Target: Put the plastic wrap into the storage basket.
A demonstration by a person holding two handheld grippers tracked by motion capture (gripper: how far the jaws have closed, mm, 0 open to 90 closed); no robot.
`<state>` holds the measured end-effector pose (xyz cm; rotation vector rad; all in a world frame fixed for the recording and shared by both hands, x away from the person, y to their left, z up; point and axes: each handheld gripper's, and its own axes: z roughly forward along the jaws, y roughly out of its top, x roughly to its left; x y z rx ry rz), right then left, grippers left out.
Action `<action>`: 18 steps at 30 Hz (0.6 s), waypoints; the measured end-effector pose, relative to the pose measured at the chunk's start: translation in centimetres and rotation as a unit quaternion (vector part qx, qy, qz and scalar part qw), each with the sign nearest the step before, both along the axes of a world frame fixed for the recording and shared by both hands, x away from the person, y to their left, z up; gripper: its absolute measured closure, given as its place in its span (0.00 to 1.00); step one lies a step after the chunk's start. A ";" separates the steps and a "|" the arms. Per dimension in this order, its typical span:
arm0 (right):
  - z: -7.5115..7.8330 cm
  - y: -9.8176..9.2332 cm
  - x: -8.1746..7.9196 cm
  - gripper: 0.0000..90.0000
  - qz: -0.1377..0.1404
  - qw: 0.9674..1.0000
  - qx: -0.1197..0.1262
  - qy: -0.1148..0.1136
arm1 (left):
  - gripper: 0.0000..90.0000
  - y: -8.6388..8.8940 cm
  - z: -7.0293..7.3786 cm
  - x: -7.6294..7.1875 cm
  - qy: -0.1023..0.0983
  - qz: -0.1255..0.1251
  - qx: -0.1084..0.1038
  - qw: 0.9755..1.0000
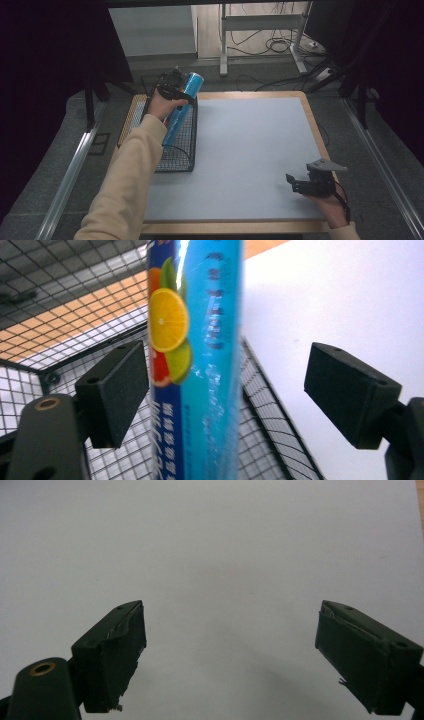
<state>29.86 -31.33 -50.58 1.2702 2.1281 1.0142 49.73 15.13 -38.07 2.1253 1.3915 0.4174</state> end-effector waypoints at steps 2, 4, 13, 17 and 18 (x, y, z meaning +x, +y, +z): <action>0.0 0.0 0.0 0.14 0.001 1.000 -0.001 -0.001 | 0.20 0.2 0.5 -0.8 -0.012 -0.006 -0.010 1.000; 0.1 0.1 0.0 0.14 0.001 1.000 -0.001 -0.002 | 0.20 0.4 0.8 -1.7 -0.023 -0.012 -0.022 0.999; 0.1 0.2 0.0 0.14 0.000 1.000 -0.003 -0.002 | 0.20 0.6 2.3 -6.3 -0.072 -0.053 -0.059 0.994; 0.2 0.2 0.0 0.14 0.001 1.000 -0.003 -0.003 | 0.20 0.9 2.5 -8.1 -0.071 -0.066 -0.080 0.992; 0.2 0.3 0.0 0.14 0.001 1.000 -0.003 -0.003 | 0.20 1.0 2.6 -8.5 -0.071 -0.067 -0.084 0.992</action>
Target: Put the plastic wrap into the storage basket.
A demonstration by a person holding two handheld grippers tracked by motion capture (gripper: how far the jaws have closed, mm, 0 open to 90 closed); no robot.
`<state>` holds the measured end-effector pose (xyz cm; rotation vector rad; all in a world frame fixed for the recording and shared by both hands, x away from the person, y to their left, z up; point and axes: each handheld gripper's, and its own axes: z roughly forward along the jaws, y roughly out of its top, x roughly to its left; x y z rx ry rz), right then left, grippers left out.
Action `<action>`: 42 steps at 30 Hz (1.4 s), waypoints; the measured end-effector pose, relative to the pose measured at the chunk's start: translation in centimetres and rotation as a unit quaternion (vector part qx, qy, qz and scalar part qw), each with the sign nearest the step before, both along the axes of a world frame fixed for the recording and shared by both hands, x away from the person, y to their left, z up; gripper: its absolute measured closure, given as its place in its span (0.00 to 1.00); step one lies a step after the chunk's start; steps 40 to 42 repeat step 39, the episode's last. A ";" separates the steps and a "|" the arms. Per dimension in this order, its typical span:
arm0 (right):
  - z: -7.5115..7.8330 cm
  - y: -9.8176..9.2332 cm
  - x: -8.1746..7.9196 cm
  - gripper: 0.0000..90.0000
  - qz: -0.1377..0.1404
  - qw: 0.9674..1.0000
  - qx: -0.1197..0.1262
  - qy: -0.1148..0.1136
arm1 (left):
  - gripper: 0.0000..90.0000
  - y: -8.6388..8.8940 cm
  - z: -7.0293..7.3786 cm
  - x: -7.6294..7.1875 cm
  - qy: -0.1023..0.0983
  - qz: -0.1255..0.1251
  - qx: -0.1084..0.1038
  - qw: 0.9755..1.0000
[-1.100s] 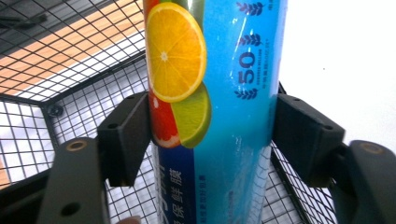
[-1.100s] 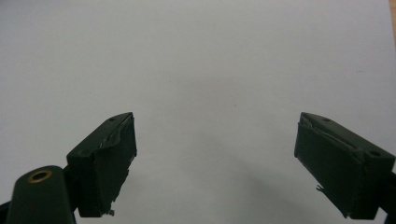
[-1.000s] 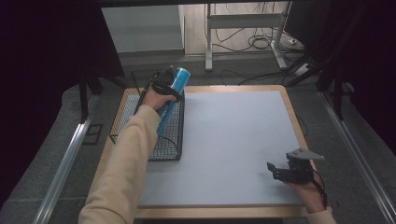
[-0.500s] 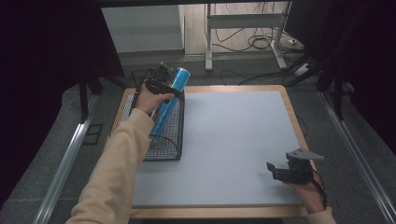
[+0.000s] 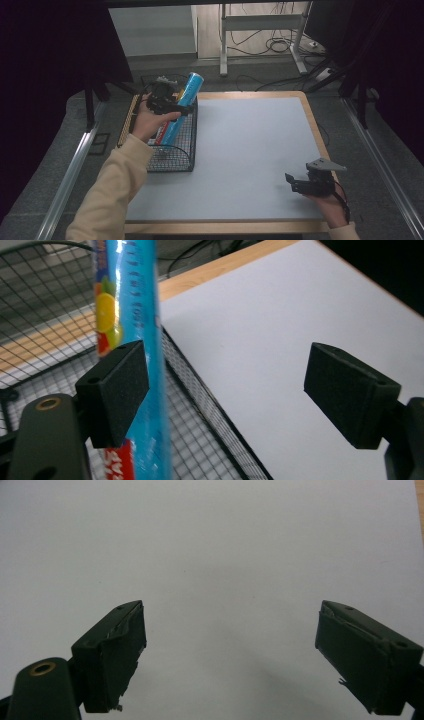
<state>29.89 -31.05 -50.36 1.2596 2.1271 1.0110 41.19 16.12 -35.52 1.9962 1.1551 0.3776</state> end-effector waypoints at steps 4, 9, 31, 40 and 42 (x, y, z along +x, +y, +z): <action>0.1 0.2 0.1 0.14 0.004 1.000 -0.001 -0.002 | 0.20 -0.3 -0.1 -1.9 -0.005 -0.020 -0.015 1.000; 0.1 0.1 0.1 0.14 0.004 1.000 -0.001 -0.002 | 0.20 -0.6 0.0 -4.7 -0.019 -0.051 -0.029 0.998; 0.1 0.3 0.1 0.14 0.006 1.000 -0.003 -0.002 | 0.20 -0.2 -1.7 -9.7 -0.029 -0.056 -0.026 0.998; 0.2 0.2 0.0 0.14 0.011 1.000 0.002 -0.011 | 0.20 -0.1 -1.7 -9.7 -0.029 -0.054 -0.028 0.998; 0.2 0.2 0.0 0.14 0.011 1.000 0.002 -0.011 | 0.20 -0.1 -1.7 -9.7 -0.029 -0.054 -0.028 0.998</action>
